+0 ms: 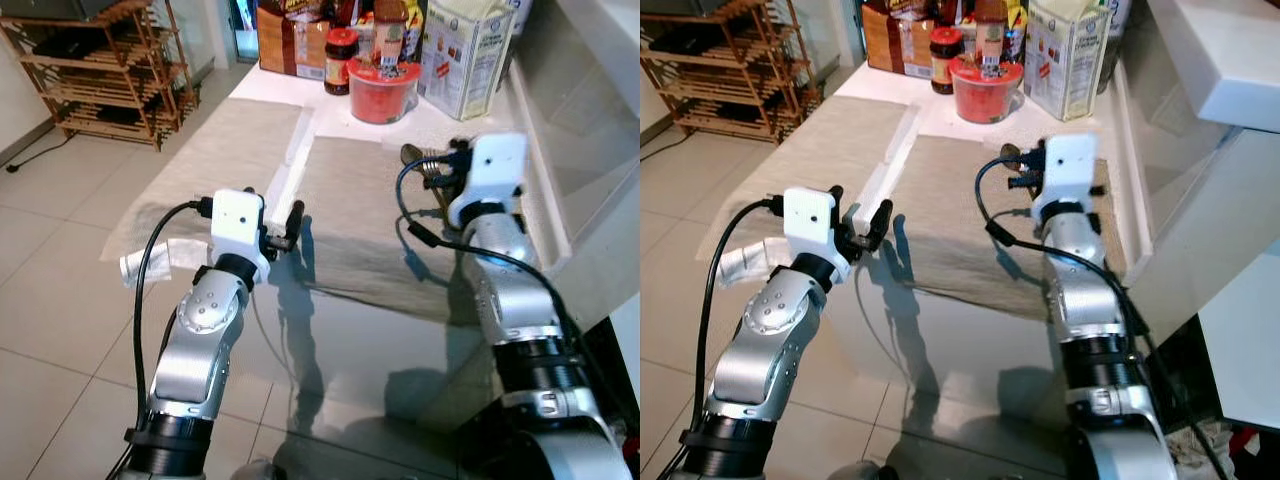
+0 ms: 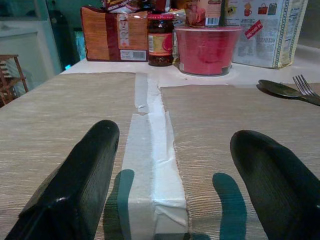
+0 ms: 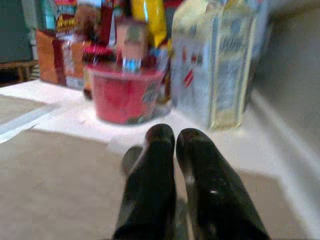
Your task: Setting the table
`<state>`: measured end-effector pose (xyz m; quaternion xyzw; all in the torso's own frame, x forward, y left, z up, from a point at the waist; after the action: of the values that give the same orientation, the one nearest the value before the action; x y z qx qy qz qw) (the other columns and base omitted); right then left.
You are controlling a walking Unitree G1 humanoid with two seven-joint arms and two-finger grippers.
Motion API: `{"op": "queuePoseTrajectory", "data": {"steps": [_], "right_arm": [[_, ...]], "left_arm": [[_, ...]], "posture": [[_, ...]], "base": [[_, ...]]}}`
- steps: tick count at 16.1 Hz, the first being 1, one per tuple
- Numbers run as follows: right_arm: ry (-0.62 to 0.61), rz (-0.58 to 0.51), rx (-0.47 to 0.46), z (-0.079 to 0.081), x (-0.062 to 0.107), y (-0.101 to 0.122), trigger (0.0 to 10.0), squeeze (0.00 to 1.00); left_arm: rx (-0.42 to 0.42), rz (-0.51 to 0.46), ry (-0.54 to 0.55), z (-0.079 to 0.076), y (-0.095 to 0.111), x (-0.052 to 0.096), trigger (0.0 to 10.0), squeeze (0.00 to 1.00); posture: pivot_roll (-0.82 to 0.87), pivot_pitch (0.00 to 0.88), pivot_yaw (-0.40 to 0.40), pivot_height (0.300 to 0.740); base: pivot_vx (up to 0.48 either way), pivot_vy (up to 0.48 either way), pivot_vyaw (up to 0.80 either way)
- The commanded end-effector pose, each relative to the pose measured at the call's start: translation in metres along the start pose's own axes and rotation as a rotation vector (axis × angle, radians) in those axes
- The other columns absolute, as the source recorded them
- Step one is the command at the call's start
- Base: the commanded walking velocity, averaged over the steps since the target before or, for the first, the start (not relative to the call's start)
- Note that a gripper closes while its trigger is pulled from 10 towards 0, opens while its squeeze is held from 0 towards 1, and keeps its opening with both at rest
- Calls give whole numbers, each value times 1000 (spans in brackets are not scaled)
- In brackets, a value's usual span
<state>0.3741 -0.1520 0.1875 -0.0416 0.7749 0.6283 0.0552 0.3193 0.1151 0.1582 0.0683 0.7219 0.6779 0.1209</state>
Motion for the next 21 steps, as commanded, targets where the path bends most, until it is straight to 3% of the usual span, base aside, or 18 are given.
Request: {"op": "queuePoseTrajectory", "data": {"steps": [1, 4, 7, 11, 17, 19, 21], "right_arm": [[0, 38, -25, -1, -2, -5, 10000, 1000], [3, 122, -61, 0, -5, -16, 10000, 1000], [-10, 131, -104, 3, -15, -7, 10000, 1000], [19, 161, -93, 9, -19, -7, 10000, 1000], [21, 271, -115, -2, -38, -9, 10000, 1000], [29, 260, -112, 1, -41, -1, 10000, 1000], [51, 316, -87, 7, -40, -11, 10000, 1000]], "left_arm": [[-11, 9, -1, 0, -2, 0, 10000, 0], [-14, 10, -1, 0, -1, -1, 10000, 0], [-17, 15, -4, 0, -2, -1, 10000, 0], [-20, 14, -5, 0, -1, 0, 10000, 0], [-23, 16, -4, 1, -2, 1, 10000, 0], [-24, 16, 1, 2, -1, 2, 10000, 0], [-24, 17, 3, 2, -2, 2, 10000, 0]], "posture": [[29, 37, 22, 740], [32, 37, 25, 740], [36, 33, 26, 740], [39, 35, 26, 740], [49, 40, 20, 740], [54, 42, 15, 740], [56, 42, 14, 740]], "base": [[0, 0, 0], [0, 0, 0], [0, 0, 0], [0, 0, 0], [0, 0, 0], [0, 0, 0], [0, 0, 0]]}}
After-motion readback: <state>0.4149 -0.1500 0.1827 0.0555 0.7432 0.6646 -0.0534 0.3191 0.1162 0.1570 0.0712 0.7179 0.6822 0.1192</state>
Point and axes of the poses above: a point about 5 cm out from each wrist's last joint towards the gripper, its own x axis pointing back from the gripper into the wrist, its own y axis along the axis of the wrist's last joint, z = x × y, the point moved 2 cm from there along -x, pointing out of the wrist towards the gripper, and after that the axes turned 6 degrees about x, right-handed, at the moved point
